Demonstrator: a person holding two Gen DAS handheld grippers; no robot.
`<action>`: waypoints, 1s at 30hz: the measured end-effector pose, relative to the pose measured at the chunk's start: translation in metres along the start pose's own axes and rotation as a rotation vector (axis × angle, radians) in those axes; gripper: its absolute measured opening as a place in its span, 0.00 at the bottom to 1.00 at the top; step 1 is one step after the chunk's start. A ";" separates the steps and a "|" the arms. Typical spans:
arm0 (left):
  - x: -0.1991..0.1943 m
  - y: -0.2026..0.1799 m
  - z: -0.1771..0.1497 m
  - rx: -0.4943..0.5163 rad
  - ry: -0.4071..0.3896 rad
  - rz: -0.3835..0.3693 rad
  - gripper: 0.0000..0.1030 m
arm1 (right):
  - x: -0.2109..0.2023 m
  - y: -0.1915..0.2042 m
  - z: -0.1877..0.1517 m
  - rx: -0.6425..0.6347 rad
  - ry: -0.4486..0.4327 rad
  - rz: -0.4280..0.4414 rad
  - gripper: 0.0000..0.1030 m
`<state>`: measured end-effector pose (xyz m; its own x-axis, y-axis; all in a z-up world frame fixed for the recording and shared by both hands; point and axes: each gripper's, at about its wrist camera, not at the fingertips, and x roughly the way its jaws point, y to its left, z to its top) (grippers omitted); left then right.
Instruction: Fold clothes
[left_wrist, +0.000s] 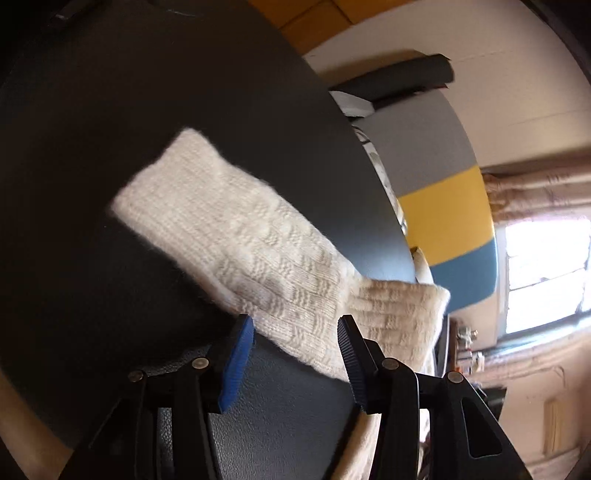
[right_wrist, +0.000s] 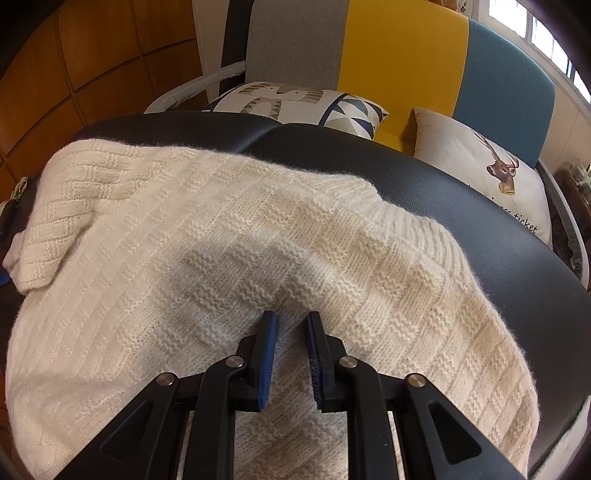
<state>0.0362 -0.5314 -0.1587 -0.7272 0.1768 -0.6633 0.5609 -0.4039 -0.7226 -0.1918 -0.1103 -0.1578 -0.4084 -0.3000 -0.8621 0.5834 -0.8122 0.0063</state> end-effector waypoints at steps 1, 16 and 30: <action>0.006 -0.001 0.002 -0.018 0.003 0.003 0.46 | 0.000 0.000 0.000 -0.001 0.002 0.003 0.15; 0.020 -0.008 0.027 -0.070 -0.158 0.128 0.06 | 0.006 0.000 0.012 -0.037 0.014 -0.023 0.15; 0.037 -0.009 0.088 0.122 -0.216 0.465 0.06 | 0.029 0.002 0.052 -0.152 0.006 -0.115 0.15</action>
<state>-0.0300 -0.6000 -0.1594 -0.4849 -0.2299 -0.8438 0.8030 -0.4994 -0.3253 -0.2394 -0.1465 -0.1561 -0.4745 -0.2059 -0.8558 0.6325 -0.7560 -0.1687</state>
